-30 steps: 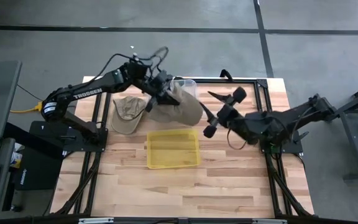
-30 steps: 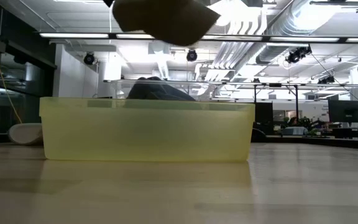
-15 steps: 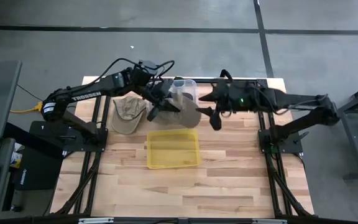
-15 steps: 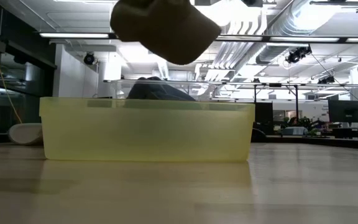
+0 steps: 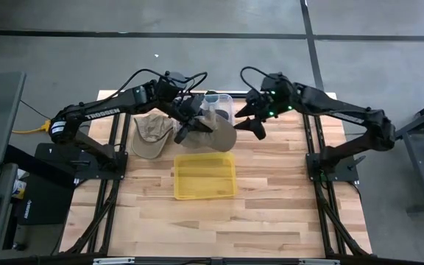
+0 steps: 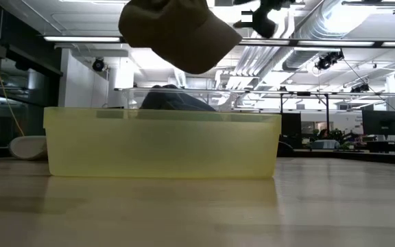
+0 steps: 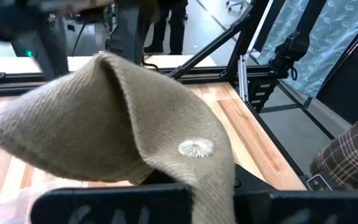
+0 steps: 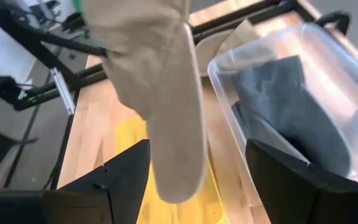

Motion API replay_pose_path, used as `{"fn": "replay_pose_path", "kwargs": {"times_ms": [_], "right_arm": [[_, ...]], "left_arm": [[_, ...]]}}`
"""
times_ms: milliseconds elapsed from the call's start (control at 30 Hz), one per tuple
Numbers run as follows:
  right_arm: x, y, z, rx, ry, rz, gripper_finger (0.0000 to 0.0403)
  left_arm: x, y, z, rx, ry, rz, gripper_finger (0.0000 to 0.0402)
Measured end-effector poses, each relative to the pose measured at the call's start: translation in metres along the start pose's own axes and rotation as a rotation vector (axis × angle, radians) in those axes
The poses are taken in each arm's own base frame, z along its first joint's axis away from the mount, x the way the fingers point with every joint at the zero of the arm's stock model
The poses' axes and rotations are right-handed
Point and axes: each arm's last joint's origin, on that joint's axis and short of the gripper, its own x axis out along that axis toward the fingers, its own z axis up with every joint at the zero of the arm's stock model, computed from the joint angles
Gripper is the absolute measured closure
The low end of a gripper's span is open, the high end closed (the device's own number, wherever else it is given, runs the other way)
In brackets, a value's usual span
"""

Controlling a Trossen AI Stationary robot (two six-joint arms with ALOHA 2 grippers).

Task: Pick & Place hat
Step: Put the right brown cap into the yellow bin

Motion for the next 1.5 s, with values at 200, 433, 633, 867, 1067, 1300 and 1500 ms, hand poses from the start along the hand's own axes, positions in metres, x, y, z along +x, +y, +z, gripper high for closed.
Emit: {"fn": "replay_pose_path", "kwargs": {"times_ms": [200,433,633,867,1067,1300,1500], "right_arm": [[0.020,-0.028,0.001,0.027,0.034,0.122,0.0141],[0.035,-0.039,0.001,0.052,0.061,0.288,0.0141],[0.051,-0.041,0.001,0.068,0.064,0.405,0.0141],[0.063,-0.042,-0.001,0.068,0.080,0.443,0.0141],[0.067,-0.034,-0.003,0.049,0.096,0.491,0.0159],[0.071,-0.025,-0.004,0.017,0.102,0.493,0.0245],[0.072,-0.025,-0.004,0.006,0.098,0.469,0.0347]], "left_arm": [[0.000,0.000,0.000,-0.001,0.001,0.006,0.0401],[0.000,0.000,-0.001,-0.005,0.008,0.016,0.0401],[0.000,0.000,-0.001,-0.007,0.008,0.016,0.0401],[0.000,0.001,-0.001,-0.007,0.008,0.018,0.0401],[0.000,0.001,-0.001,-0.007,0.007,0.018,0.0401],[0.000,0.001,-0.001,-0.007,0.006,0.018,0.0401],[0.000,0.001,-0.001,-0.027,0.006,0.019,0.0401]]}}
